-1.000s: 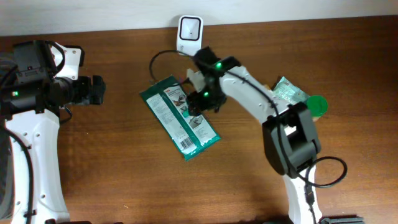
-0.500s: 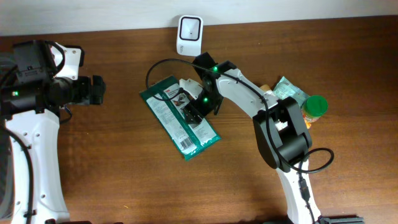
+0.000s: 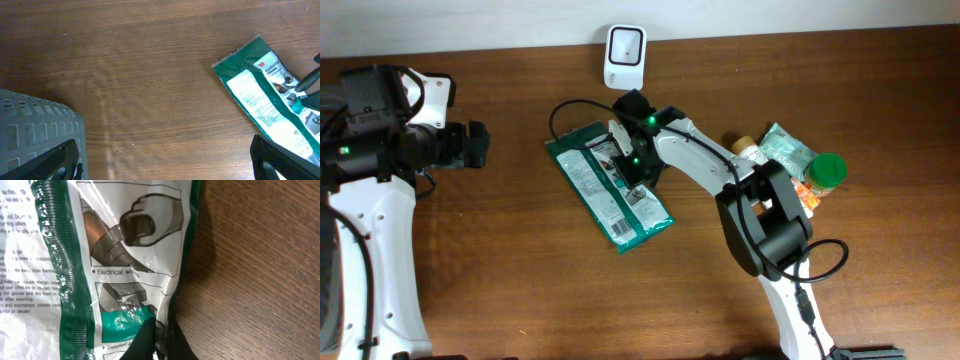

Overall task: Scan the item barcode
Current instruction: 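Grasp the glove pack's top edge with the right gripper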

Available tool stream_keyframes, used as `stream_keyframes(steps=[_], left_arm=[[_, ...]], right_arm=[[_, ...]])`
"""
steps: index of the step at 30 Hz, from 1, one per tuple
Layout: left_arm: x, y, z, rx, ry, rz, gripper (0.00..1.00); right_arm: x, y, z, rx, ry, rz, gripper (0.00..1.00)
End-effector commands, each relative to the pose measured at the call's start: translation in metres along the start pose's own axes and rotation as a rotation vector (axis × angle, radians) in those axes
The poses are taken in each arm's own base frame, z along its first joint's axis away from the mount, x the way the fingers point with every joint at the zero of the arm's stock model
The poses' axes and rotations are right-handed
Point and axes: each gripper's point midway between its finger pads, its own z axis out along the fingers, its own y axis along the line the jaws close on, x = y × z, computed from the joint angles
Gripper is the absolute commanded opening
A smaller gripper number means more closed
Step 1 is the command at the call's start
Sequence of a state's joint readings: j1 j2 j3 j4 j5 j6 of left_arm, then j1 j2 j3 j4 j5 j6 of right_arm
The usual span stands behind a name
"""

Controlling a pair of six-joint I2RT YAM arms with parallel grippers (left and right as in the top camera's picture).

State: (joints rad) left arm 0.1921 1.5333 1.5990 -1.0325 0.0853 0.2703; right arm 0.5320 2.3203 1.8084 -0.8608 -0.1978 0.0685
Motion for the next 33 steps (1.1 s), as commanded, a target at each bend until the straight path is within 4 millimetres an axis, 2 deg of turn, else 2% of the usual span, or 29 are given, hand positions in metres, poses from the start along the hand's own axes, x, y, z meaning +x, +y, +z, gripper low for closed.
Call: stream_keyframes(steps=[1,33], left_arm=[[-0.0033,0.0010,-0.0043,-0.002,-0.015,0.015,0.99],[-0.0033,0.0010,-0.0043,-0.002,-0.015,0.015,0.99]], right_arm=[[0.0466,-0.0231,0.0409,0.093,0.167,0.114,0.04],[0.0444,-0.0209,0.0402,0.065,0.160,0.133,0.04]])
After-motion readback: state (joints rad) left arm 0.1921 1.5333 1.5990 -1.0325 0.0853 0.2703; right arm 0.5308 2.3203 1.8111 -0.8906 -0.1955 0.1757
